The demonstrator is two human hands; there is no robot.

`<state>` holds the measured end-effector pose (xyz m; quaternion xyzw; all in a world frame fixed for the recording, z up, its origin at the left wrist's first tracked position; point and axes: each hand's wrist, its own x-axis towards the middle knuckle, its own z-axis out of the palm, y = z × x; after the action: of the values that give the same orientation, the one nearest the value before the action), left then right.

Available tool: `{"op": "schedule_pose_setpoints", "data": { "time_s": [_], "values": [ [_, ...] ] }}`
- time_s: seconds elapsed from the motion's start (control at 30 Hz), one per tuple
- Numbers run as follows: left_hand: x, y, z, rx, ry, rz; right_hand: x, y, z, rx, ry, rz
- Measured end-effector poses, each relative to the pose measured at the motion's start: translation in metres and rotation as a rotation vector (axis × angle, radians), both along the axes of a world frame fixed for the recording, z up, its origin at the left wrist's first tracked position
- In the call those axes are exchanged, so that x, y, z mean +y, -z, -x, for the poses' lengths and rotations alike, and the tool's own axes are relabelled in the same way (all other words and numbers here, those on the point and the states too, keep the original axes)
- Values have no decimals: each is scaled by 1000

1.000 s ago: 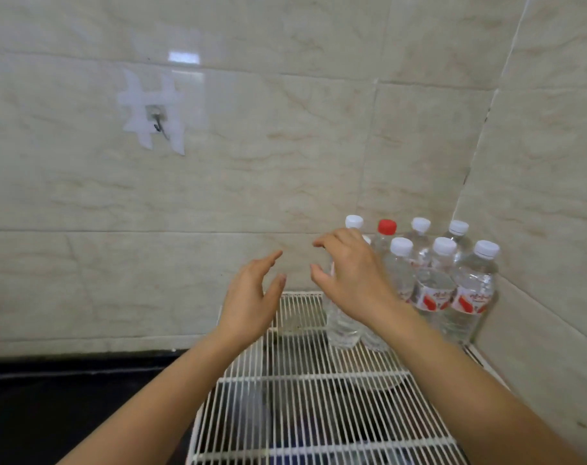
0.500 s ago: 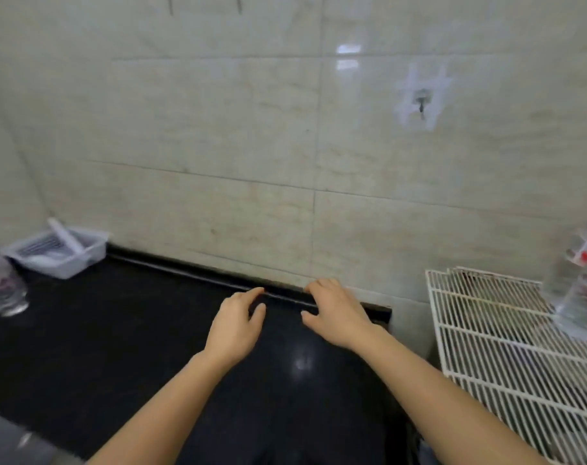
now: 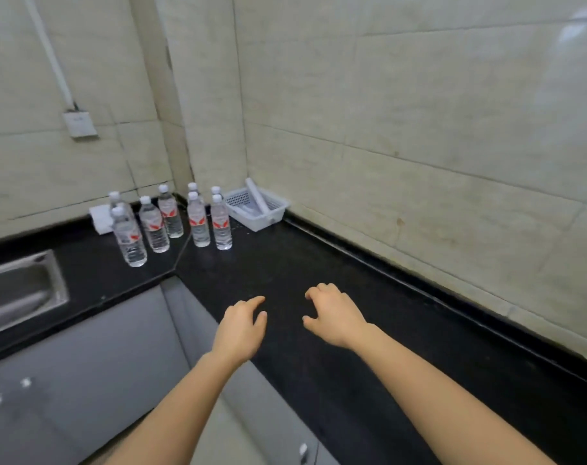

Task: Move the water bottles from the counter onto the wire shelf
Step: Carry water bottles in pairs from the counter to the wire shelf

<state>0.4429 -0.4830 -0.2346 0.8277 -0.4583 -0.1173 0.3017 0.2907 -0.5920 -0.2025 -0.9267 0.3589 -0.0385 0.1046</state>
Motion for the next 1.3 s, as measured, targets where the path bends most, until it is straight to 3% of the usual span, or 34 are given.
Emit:
{"op": "schedule_pose_setpoints", "data": {
  "time_s": [0.33, 0.5, 0.9, 1.13, 1.3],
  "values": [
    [-40, 30, -164, -2, -133, -50, -55, 34, -176, 42, -107, -28],
    [-88, 38, -243, -3, -136, -162, -107, 43, -259, 67, -83, -74],
    [-170, 58, -388, 27, -142, -212, -199, 62, -401, 124, 3, -109],
    [-232, 57, -468, 49, -63, -216, -245, 55, -473, 34, 108, -118],
    [-277, 48, -514, 44, -43, -57, -271, 48, -515, -82, 182, -86]
  ]
}}
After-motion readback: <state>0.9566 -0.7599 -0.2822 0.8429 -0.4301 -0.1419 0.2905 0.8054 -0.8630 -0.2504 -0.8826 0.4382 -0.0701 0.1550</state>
